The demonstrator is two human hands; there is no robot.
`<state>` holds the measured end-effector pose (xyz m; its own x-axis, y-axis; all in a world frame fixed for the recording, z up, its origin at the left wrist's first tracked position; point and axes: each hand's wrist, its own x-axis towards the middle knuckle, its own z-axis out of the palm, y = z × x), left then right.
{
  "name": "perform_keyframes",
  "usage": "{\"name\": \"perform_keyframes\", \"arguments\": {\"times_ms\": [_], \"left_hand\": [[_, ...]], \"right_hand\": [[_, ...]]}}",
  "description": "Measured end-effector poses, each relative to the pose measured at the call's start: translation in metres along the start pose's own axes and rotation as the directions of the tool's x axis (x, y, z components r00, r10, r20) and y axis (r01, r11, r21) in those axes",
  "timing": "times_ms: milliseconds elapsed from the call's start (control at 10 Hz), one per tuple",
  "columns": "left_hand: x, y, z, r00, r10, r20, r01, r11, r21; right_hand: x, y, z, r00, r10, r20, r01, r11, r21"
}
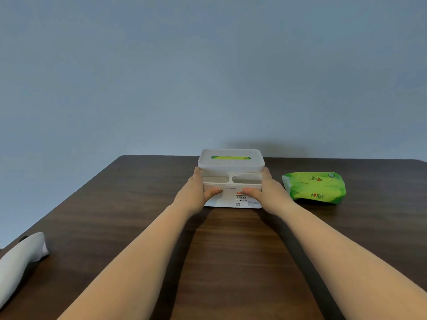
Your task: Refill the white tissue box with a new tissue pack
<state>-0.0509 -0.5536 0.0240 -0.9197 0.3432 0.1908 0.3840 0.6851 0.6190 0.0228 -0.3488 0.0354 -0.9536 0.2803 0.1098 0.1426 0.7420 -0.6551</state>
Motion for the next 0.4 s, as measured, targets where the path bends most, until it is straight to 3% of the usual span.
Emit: {"name": "perform_keyframes", "arguments": {"times_ms": [400], "left_hand": [[0.038, 0.002, 0.002, 0.997, -0.050, 0.053, 0.048, 0.998, 0.038]], "right_hand": [[0.039, 0.003, 0.000, 0.998, 0.053, 0.046, -0.054, 0.999, 0.011]]}}
